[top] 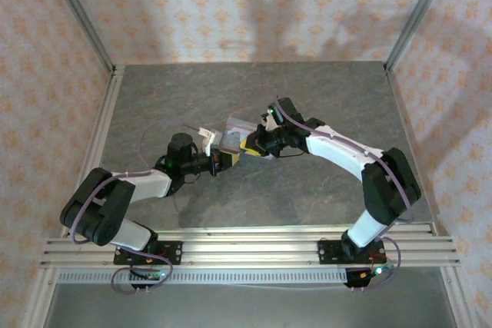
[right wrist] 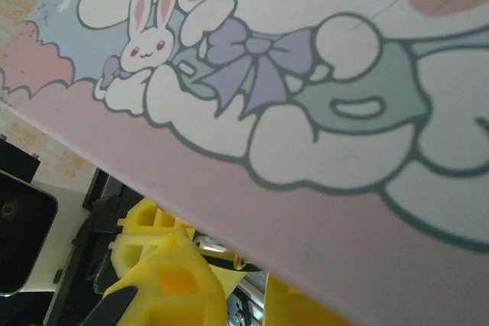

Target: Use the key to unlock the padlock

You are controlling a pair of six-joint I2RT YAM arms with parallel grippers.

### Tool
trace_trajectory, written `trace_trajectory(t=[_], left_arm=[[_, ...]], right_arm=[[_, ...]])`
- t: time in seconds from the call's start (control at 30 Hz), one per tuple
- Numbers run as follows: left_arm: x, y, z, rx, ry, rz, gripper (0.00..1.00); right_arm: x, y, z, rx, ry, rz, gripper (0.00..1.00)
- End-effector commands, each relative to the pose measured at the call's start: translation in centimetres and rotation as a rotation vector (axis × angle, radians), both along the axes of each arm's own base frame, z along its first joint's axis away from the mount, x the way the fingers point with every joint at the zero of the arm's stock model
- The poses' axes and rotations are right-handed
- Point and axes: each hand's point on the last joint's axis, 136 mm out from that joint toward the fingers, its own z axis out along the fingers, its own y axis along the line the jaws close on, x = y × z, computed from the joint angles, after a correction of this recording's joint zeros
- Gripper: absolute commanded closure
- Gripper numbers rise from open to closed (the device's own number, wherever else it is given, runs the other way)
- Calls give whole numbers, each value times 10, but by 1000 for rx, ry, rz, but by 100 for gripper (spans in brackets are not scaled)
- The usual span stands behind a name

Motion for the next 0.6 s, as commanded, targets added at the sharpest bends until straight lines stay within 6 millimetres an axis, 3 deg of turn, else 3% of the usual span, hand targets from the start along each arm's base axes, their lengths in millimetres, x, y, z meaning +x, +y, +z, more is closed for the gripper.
trace_trajectory(t=[0.0,0.17,0.3,0.57], left_arm=[[6,-3,30,-37,-125,6,100],[3,0,34,-13,-158,18,100],[-3,-4,28,83,-206,14,100],[1,-13,16,71,-171,10,100]], right_arm=[[-13,9,14,54,-6,63,100],[-11,5,11,22,-7,44,100],[-11,9,12,45,10,41,100],[-10,16,19,77,18,35,100]])
